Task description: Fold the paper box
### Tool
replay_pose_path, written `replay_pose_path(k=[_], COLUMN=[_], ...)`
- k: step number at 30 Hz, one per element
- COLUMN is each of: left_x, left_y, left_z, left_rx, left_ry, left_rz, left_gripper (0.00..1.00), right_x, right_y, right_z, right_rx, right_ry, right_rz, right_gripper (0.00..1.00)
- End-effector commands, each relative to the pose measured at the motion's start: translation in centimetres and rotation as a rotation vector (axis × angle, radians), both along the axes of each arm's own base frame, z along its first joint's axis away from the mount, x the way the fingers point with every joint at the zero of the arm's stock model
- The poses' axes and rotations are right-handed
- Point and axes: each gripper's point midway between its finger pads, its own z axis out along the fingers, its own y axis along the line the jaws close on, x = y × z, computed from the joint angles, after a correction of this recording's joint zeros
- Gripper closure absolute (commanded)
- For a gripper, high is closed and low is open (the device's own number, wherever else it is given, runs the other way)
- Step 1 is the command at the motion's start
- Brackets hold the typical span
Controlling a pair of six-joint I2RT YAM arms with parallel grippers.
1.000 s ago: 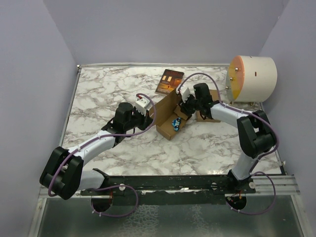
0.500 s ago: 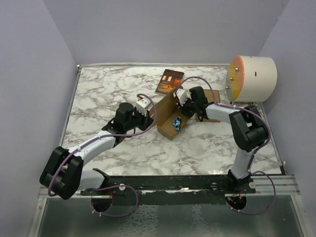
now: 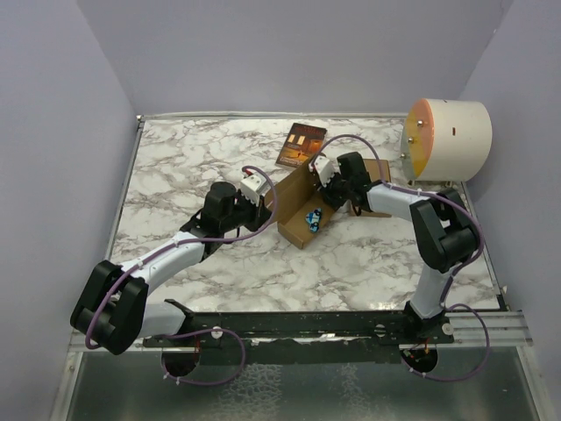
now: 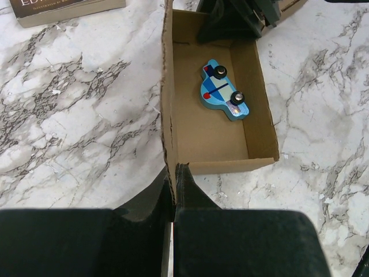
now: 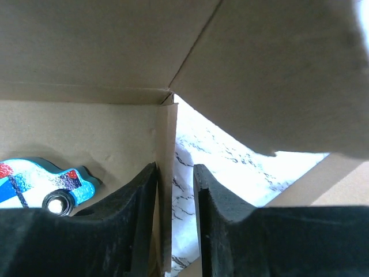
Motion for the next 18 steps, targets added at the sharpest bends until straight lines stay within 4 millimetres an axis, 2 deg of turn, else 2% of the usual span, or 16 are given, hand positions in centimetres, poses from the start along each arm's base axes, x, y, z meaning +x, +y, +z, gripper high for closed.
replay_pose_path(k=[1,6,12,15,18], left_x=[0.5,0.5,0.5,0.6,0.7], left_y=[-0.3,-0.3,-0.3,-0.3,-0.3], left_z=[2.1,2.1,2.2,2.2,2.1], left_rx=[-0.024,-0.022,-0.013,-0.010,-0.011], left_ry=[-0.050,-0.048,-0.051,-0.055,-0.051], left_rz=[-0.014,-0.016,-0.017,-0.018,-0.022], left_gripper=[1.00,1.00,1.00,1.00,1.00], right_x=[0.4,0.1,-1.2,-1.8,-1.9], right_y=[0.2,0.3,0.4,-0.3,-0.9], right_z=[3.4,4.4,6.8,8.0,7.7], right_rx=[0.054,0.073,0.120,0.159,0.174], right_ry=[-0.062,-0.074,-0.097,-0.111,-0.081], right_rz=[0.000,0.010,0.090,0.124,0.128], right_gripper=[0.67,0.63,0.48,0.42,0.41])
